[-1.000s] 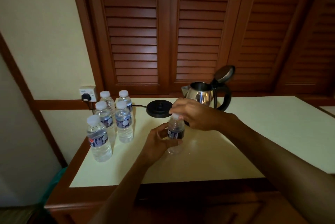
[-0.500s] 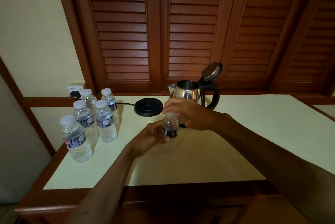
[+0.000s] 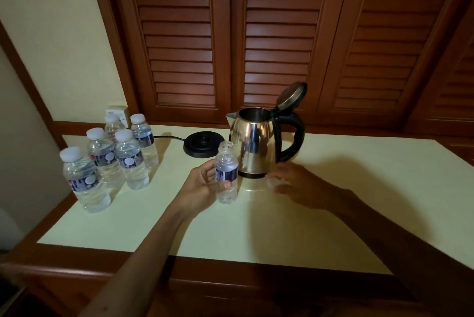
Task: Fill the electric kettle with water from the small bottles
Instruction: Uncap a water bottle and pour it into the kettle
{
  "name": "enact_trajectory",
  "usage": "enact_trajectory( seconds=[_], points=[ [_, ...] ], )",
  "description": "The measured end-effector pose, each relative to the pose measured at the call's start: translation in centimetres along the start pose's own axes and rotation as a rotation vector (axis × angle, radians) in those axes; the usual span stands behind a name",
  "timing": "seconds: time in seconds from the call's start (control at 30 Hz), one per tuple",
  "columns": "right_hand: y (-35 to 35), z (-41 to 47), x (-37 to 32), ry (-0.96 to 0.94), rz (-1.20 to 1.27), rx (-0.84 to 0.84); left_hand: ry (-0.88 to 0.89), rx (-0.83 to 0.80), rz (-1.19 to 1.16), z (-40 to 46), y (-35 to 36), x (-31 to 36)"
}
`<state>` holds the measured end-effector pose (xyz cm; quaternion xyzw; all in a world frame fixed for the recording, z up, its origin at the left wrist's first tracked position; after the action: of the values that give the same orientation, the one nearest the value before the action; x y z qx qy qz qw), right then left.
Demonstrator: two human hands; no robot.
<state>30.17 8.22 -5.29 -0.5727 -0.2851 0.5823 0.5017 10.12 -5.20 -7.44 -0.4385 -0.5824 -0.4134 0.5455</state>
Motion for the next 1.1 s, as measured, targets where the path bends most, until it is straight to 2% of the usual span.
enact_trajectory(
  seconds=[0.13,0.33,0.43,0.5,0.6,0.7,0.93,1.1],
  points=[
    [2.4,-2.2,3.8,0.037,-0.073,-0.075,0.018,0.139,-0.067,-0.2,1.5,-0.5],
    [3.1,-3.2,4.5,0.046,-0.032,-0.022,0.069,0.374,-0.002,-0.7,3.1,-0.6],
    [2.2,-4.1,5.9,0.148,0.08,0.08,0.123,0.474,0.035,-0.9,3.6,-0.3],
    [1.7,-4.8,7.5,0.196,0.013,0.168,0.142,0.517,0.045,-0.8,3.6,0.0],
    [2.1,-5.5,8.8,0.239,-0.153,0.16,0.131,0.545,0.111,0.0,2.6,0.9],
    [2.7,-5.4,8.8,0.238,-0.218,0.152,0.101,0.56,0.23,1.1,1.4,2.2],
    [3.1,-5.6,9.3,0.233,-0.192,0.174,0.13,0.61,0.395,2.9,0.7,6.1],
    [3.3,-5.6,9.8,0.234,-0.16,0.2,0.134,0.66,0.694,3.7,0.0,8.8]
  ],
)
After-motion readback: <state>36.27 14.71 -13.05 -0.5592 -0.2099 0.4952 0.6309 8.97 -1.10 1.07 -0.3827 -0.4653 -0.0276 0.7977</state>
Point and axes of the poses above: each hand's wrist, its own z-axis towards the middle knuckle, its own y-axis out of the palm, x = y × z, the point moved 3 cm from there along z, towards the middle knuckle, and after that the axes turned 11 degrees about -y, right-handed, at the moved point
